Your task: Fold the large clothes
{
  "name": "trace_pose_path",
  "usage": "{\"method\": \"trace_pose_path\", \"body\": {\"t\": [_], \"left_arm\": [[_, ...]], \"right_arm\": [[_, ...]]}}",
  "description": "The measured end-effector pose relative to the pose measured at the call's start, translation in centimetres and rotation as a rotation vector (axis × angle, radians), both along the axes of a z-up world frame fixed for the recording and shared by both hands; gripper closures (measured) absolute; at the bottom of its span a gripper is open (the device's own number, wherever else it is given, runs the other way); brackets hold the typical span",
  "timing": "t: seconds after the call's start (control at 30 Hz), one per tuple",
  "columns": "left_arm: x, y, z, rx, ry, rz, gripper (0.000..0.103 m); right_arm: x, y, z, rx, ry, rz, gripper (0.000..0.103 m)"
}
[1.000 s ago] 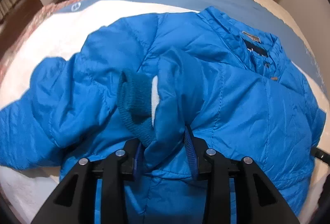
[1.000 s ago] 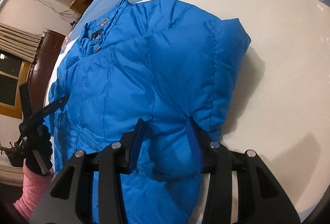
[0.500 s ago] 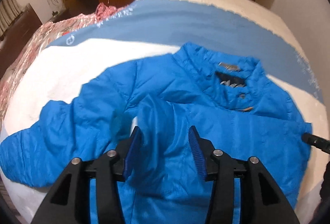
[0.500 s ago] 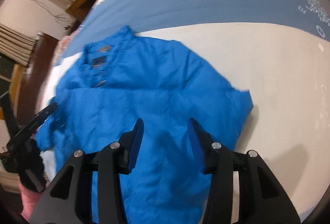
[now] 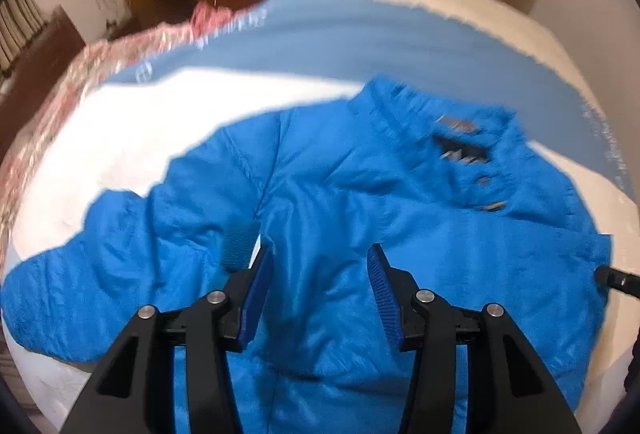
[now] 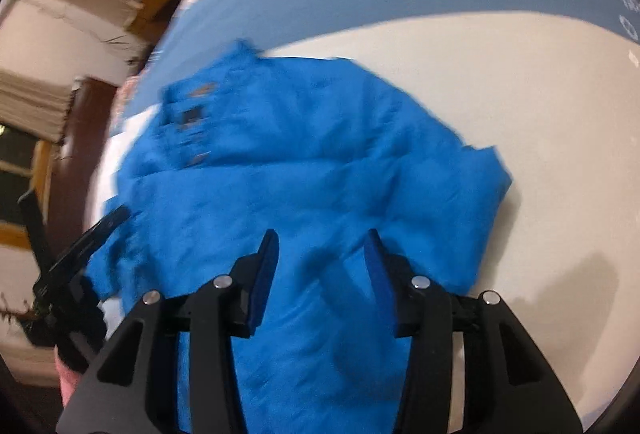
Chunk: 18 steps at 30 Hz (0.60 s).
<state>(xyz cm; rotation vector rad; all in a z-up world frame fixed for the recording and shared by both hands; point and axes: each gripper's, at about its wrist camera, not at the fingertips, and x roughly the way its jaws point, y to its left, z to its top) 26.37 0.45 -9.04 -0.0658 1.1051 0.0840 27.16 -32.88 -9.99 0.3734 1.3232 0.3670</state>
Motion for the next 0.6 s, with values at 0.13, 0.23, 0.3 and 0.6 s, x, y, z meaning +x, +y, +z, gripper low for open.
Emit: {"method": "trace_pose_path", "body": {"t": [0.13,0.23,0.3,0.6], "left_arm": [[-1.6,-2.0,-0.7,-0.055,0.025,-0.069,0.054],[-1.3,-2.8,-4.1,-0.053,0.111,-0.073,0.054],[-1.2,-2.8,-6.2,-0.073,0.142,-0.076,0.052],[-0.9,-2.3,-6.2,-0.094,0.139,-0.075,0.051]], "right_arm": [[-2.8,2.1,0.3,-0.018,-0.006,0.062,0.056],[-3.1,2.6,-2.0,-0.072,0.045,0.048,0.058],[-3.2,2.4,-3.7,-0.044,0.069,0.039,0.058],[-3.5,2.7,-3.9,-0.076,0.073,0.001,0.058]]}}
